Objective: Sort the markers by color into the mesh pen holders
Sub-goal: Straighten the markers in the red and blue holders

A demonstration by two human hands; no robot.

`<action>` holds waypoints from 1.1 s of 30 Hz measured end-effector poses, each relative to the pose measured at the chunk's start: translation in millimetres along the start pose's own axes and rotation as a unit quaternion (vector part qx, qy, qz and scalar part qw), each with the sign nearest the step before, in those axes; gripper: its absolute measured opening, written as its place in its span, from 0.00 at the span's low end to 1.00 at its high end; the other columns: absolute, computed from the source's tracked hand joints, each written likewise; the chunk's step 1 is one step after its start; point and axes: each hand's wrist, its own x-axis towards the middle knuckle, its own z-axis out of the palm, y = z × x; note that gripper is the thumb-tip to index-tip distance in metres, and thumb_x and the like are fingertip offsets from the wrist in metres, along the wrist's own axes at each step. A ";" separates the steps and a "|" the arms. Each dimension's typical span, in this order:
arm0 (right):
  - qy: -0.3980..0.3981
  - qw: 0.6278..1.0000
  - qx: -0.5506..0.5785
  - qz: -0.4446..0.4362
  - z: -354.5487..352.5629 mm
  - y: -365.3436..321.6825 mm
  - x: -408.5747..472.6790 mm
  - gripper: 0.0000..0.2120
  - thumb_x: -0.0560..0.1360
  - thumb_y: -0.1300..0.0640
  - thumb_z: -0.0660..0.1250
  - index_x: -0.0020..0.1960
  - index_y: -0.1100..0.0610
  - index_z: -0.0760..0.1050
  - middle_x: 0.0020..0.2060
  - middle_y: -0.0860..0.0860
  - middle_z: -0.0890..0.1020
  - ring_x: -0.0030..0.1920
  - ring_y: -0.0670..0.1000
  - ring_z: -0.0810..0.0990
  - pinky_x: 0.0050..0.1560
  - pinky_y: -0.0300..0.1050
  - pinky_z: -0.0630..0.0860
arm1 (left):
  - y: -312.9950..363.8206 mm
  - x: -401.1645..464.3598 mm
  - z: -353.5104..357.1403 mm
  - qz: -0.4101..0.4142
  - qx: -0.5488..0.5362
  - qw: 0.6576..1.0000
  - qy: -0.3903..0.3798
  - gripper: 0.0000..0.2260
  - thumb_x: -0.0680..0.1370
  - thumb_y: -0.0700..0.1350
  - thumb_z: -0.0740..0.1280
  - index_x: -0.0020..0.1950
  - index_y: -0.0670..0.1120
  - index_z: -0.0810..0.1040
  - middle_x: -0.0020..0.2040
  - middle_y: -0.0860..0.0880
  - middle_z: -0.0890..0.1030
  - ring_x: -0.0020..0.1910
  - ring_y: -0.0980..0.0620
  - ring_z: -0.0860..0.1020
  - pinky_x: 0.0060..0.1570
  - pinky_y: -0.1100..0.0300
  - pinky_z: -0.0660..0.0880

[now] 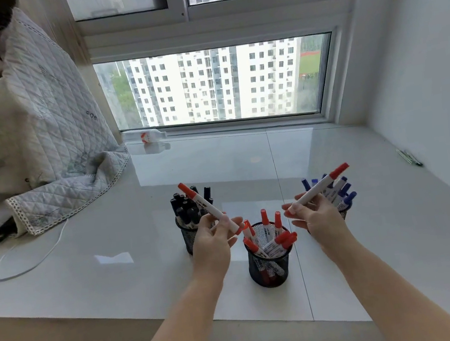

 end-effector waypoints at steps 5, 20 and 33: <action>0.004 0.987 -0.154 -0.039 4.8 13.5 -4.0 0.08 0.78 0.55 0.61 0.51 0.56 0.77 0.44 0.49 0.80 0.46 0.46 0.79 0.49 0.39 0.75 | -8.2 -3.6 3.6 0.055 0.099 0.993 0.027 0.05 0.78 0.51 0.62 0.44 0.55 0.76 0.41 0.56 0.83 0.45 0.58 0.79 0.48 0.58 0.76; 0.071 0.970 -0.205 -0.106 13.3 25.5 -2.1 0.12 0.75 0.60 0.64 0.57 0.54 0.68 0.38 0.44 0.75 0.40 0.46 0.78 0.43 0.44 0.77 | -8.3 -6.4 6.9 0.106 0.301 0.947 -0.034 0.06 0.75 0.47 0.67 0.43 0.55 0.71 0.38 0.58 0.79 0.37 0.68 0.77 0.34 0.76 0.70; -0.015 0.953 -0.280 -0.114 11.4 24.1 -2.5 0.12 0.79 0.61 0.58 0.58 0.58 0.76 0.42 0.51 0.82 0.38 0.44 0.82 0.39 0.37 0.79 | -10.9 -12.9 13.3 0.159 0.349 0.923 0.018 0.13 0.73 0.47 0.69 0.54 0.52 0.68 0.39 0.58 0.78 0.40 0.58 0.80 0.39 0.61 0.77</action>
